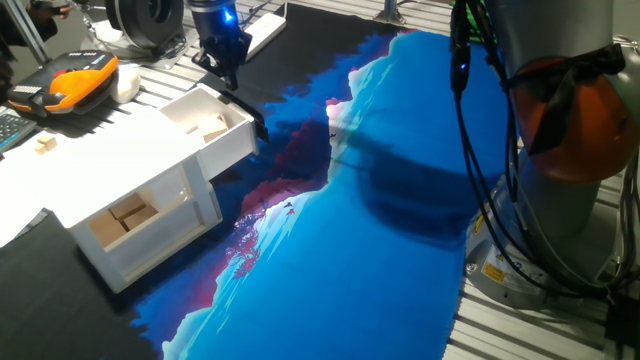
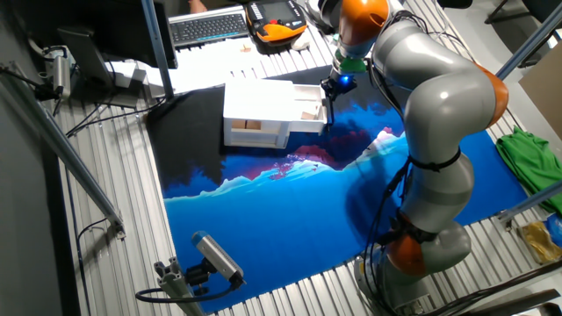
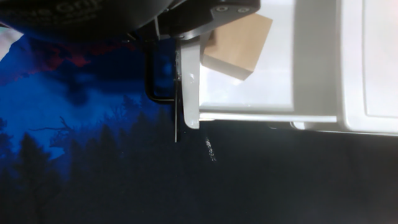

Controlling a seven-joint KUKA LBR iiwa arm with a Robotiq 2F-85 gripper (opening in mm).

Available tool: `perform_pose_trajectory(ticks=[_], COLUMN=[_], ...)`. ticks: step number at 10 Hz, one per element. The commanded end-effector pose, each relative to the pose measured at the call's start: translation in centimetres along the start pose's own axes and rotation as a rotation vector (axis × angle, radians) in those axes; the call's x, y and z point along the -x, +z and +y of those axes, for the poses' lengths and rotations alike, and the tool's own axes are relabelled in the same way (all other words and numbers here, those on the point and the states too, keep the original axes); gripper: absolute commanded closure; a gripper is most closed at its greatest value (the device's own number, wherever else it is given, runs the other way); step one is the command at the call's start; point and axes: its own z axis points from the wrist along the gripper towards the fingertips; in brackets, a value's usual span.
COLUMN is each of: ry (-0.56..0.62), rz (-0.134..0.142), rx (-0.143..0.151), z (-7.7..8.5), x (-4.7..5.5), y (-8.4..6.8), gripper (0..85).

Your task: Grasp the handle and close the drawer

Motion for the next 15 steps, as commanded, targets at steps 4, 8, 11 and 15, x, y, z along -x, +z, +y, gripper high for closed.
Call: perform_pose_trajectory(ticks=[4, 8, 11, 15], ry=[-0.003, -0.014, -0.022, -0.028], rz=[0.0, 0.0, -0.007, -0.016], rx=[0.009, 0.009, -0.002, -0.031], z=[0.02, 0.02, 0.02, 0.02], x=[0.0, 0.0, 0.0, 0.0], y=[0.01, 0.01, 0.01, 0.01], gripper=[85.0, 85.0, 85.0, 85.0])
